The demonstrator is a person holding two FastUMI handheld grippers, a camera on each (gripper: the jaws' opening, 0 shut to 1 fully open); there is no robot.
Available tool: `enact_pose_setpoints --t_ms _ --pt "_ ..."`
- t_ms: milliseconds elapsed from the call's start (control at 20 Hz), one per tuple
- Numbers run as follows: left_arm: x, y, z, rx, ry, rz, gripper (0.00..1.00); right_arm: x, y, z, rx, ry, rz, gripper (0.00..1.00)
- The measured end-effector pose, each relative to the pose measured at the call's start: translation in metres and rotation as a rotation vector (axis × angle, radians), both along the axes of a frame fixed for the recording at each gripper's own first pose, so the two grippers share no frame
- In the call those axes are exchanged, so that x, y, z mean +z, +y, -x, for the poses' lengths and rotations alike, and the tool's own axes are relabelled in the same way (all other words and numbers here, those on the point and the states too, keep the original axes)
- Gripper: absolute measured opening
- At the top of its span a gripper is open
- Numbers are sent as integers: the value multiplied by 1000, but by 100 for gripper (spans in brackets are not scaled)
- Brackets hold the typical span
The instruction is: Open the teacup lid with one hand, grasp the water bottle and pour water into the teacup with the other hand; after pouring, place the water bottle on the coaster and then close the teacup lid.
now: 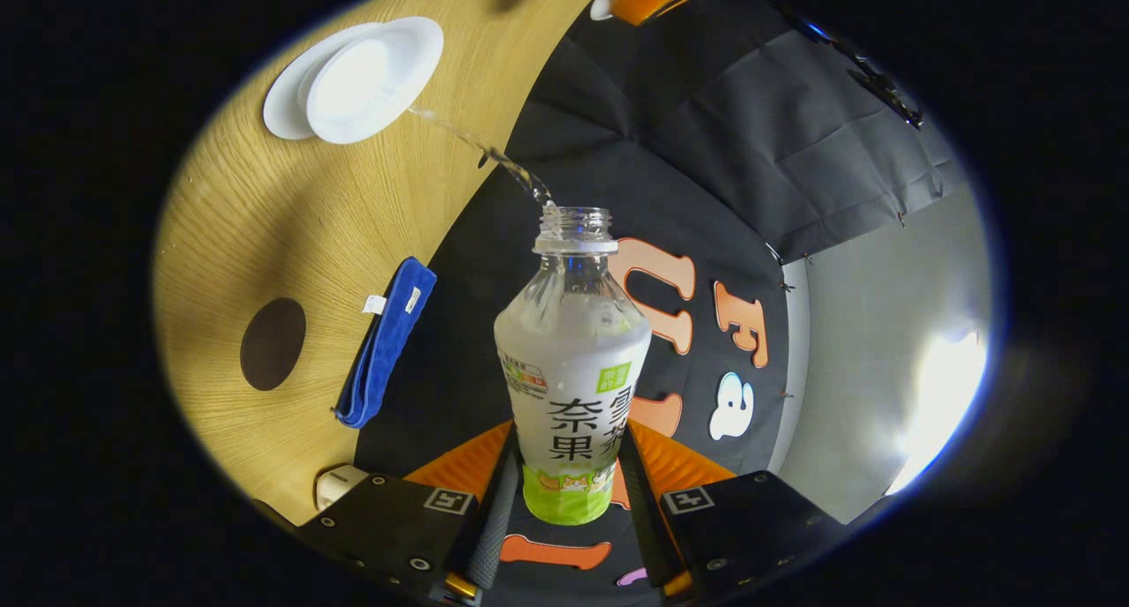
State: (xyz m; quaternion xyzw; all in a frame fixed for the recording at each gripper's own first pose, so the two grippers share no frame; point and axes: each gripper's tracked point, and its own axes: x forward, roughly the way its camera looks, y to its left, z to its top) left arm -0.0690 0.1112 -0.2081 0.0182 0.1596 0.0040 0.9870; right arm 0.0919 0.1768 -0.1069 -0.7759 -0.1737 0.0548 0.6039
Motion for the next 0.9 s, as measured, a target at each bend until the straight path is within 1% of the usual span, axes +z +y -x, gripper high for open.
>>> enact_pose_setpoints --t_ms 300,350,400,650,900 --pt "3 5 2 5 0 -3 35 8 11 -4 30 -21 64 63" --pt "2 5 2 6 1 -2 34 10 12 -4 37 -32 70 63" --pt "2 6 1 6 3 -3 35 12 14 -4 41 -44 80 63" --pt "1 6 3 3 7 5 35 22 15 -3 67 -78 137 63" --pt "6 7 3 5 0 2 35 31 16 -2 77 -110 165 63"
